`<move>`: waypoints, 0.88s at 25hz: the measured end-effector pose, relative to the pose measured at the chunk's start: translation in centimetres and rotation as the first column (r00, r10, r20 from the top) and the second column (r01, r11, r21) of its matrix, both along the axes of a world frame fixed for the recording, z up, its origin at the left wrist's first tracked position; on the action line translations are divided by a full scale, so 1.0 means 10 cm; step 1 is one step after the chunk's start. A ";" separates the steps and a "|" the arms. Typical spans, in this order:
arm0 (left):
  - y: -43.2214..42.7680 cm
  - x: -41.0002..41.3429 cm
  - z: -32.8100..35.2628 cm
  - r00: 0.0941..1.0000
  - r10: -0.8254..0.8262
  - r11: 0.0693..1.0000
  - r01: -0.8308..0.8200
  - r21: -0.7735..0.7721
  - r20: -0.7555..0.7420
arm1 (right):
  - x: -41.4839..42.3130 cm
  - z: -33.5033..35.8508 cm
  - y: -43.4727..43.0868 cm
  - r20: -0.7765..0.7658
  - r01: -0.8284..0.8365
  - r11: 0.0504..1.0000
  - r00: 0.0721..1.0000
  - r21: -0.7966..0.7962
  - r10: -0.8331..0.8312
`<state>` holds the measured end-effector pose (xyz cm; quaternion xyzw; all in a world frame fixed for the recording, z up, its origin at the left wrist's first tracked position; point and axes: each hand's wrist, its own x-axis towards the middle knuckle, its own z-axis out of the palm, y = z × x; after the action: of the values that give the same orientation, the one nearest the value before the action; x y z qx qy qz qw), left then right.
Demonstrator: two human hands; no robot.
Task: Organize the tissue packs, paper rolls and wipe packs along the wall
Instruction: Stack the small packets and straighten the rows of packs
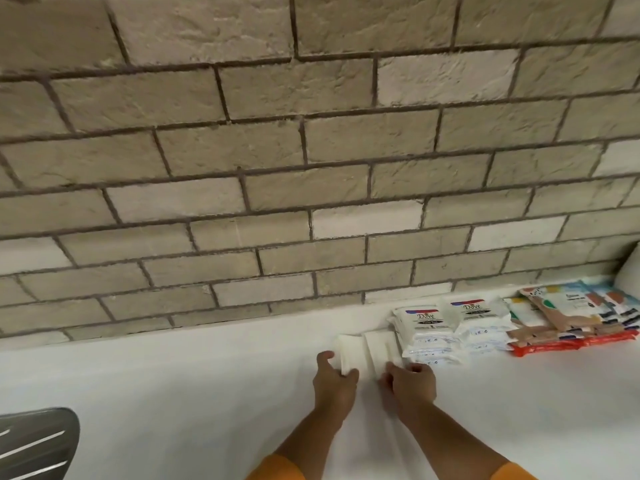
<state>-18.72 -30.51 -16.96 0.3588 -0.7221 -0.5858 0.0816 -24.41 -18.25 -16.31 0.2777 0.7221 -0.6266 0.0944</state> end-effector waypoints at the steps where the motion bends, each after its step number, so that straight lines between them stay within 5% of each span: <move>1: 0.00 -0.02 0.01 1.000 -0.017 0.999 0.017 -0.028 0.000 | 0.01 0.00 -0.02 0.003 0.004 1.000 1.000 0.027 -0.004; 10: 0.07 -0.09 0.04 0.991 -0.115 0.955 0.129 -0.267 0.066 | 0.15 0.12 0.11 -0.082 -0.018 0.998 0.997 -0.055 0.013; 16: 0.08 0.16 0.13 0.945 -0.205 0.739 0.320 -0.593 0.255 | 0.36 0.09 0.30 -0.101 -0.131 0.986 0.988 -0.105 0.120; 22: 0.02 0.65 0.21 0.930 -0.354 0.784 0.351 -0.512 0.096 | 0.64 0.10 0.53 -0.063 -0.390 0.907 0.921 -0.161 0.385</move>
<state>-12.21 -30.31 -14.90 0.1807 -0.9072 -0.3740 0.0667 -18.05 -12.94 -15.32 0.1104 0.7079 -0.6587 0.2296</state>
